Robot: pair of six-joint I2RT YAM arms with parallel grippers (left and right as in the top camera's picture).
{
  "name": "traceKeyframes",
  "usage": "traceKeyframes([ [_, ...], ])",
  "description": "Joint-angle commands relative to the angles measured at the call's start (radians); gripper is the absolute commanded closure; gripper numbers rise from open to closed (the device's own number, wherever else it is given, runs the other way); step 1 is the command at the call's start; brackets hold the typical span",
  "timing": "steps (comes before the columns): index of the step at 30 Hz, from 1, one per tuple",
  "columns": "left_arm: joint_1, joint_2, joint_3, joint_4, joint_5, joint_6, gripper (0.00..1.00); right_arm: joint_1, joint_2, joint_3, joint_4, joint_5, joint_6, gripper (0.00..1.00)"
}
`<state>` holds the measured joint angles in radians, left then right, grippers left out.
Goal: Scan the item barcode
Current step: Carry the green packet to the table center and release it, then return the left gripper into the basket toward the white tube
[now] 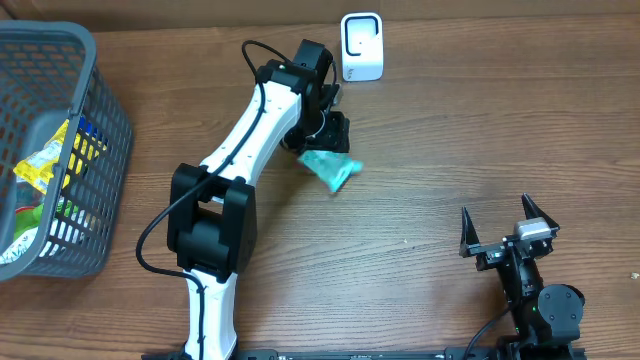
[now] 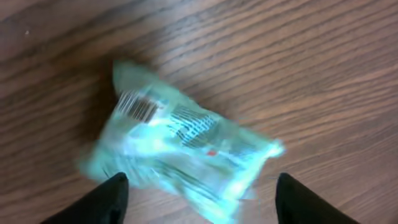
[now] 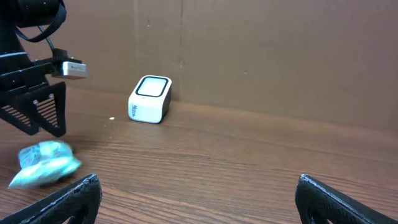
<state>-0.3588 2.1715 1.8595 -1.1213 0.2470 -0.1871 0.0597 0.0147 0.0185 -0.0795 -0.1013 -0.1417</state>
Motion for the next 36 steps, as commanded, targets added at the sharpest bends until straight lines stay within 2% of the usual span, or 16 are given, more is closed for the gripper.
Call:
traceKeyframes([
  [1, 0.022, -0.055, 0.113, -0.065, -0.033, -0.008, 0.32, 0.005, -0.012, -0.011, 0.004, -0.005, 0.003, 0.00],
  [8, 0.134, -0.180, 0.498, -0.372, -0.175, -0.045, 0.32, 0.005, -0.012, -0.011, 0.004, -0.005, 0.003, 0.00],
  [11, 0.251, -0.255, 0.637, -0.465, -0.230, -0.070, 0.23, 0.005, -0.012, -0.011, 0.004, -0.005, 0.003, 0.00],
  [17, 0.536, -0.340, 0.689, -0.568, -0.254, -0.106, 0.21, 0.005, -0.012, -0.011, 0.004, -0.005, 0.003, 0.00],
  [19, 0.660, -0.354, 0.673, -0.568, -0.225, -0.099, 0.21, 0.005, -0.012, -0.011, 0.004, -0.005, 0.003, 0.00],
  [23, 0.871, -0.354, 0.631, -0.568, -0.222, -0.164, 0.18, 0.005, -0.012, -0.011, 0.004, -0.005, 0.003, 0.00],
  [28, 1.092, -0.354, 0.474, -0.568, -0.224, -0.195, 0.20, 0.005, -0.012, -0.011, 0.004, -0.005, 0.003, 0.00],
  [31, 1.185, -0.354, 0.349, -0.557, -0.233, -0.244, 0.23, 0.005, -0.012, -0.011, 0.004, -0.005, 0.003, 0.00],
  [36, 1.301, -0.354, 0.098, -0.420, -0.221, -0.277, 0.25, 0.005, -0.012, -0.011, 0.004, -0.005, 0.003, 0.00],
])
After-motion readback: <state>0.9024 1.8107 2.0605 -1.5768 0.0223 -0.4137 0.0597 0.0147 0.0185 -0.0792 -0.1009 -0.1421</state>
